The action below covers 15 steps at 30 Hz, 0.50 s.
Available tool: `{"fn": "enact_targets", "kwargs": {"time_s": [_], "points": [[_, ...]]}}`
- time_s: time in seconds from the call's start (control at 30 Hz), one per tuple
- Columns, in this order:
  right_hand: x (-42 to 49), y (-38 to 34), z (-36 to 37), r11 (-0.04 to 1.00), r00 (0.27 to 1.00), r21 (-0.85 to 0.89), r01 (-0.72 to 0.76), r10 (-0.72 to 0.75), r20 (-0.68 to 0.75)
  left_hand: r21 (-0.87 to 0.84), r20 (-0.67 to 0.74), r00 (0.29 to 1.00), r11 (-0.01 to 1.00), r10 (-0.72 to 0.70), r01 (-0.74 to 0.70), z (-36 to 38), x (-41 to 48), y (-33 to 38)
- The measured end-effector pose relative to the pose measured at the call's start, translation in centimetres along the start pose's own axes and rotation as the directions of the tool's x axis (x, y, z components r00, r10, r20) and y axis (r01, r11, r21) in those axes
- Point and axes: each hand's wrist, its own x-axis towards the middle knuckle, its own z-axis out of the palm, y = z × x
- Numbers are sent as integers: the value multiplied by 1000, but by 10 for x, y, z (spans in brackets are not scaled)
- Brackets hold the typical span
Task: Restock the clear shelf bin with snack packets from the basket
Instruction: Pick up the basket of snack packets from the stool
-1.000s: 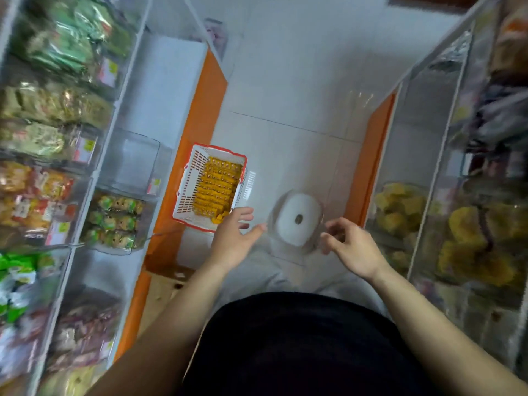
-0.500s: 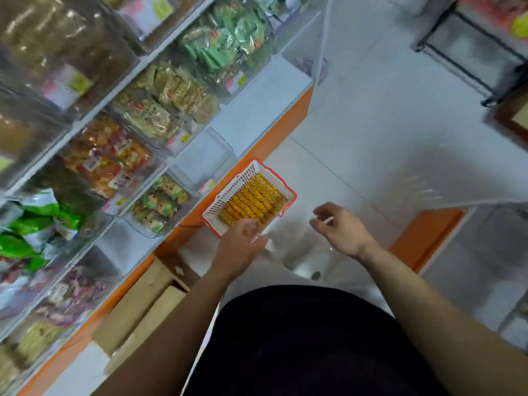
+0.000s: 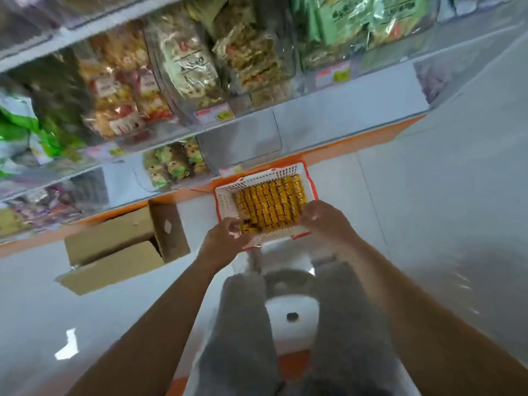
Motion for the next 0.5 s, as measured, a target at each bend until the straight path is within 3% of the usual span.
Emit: {"fn": "enact_targets", "kwargs": {"time_s": [0.2, 0.5], "points": [[175, 64, 65, 995, 995, -70, 77, -72, 64, -53, -67, 997, 998, -35, 32, 70, 150, -71], [433, 175, 245, 950, 969, -207, 235, -211, 130, -231, -255, 943, 960, -214, 156, 179, 417, -213]]}}
